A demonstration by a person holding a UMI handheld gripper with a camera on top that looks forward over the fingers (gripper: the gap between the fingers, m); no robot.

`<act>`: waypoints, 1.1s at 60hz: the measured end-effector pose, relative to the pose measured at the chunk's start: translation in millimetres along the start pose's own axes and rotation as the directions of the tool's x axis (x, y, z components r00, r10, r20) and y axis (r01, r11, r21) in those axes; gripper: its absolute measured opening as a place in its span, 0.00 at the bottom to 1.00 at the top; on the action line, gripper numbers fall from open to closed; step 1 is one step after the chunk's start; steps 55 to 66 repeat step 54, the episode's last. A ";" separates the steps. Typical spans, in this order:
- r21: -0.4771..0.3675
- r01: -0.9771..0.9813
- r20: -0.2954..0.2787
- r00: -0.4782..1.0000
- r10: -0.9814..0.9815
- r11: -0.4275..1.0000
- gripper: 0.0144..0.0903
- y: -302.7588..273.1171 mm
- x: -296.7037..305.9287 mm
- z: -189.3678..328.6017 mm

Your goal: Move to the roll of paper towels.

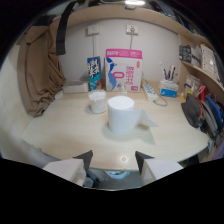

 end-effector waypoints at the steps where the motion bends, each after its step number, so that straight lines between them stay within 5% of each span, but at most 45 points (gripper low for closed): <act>1: 0.002 0.001 -0.003 1.000 -0.001 1.000 0.96 -1.4 -0.8 3.6; 25: 0.009 0.019 -0.097 0.995 -0.018 1.000 0.96 -35.2 15.8 85.2; 66: -0.020 -0.004 -0.086 0.996 0.002 1.000 0.95 -29.9 14.5 91.2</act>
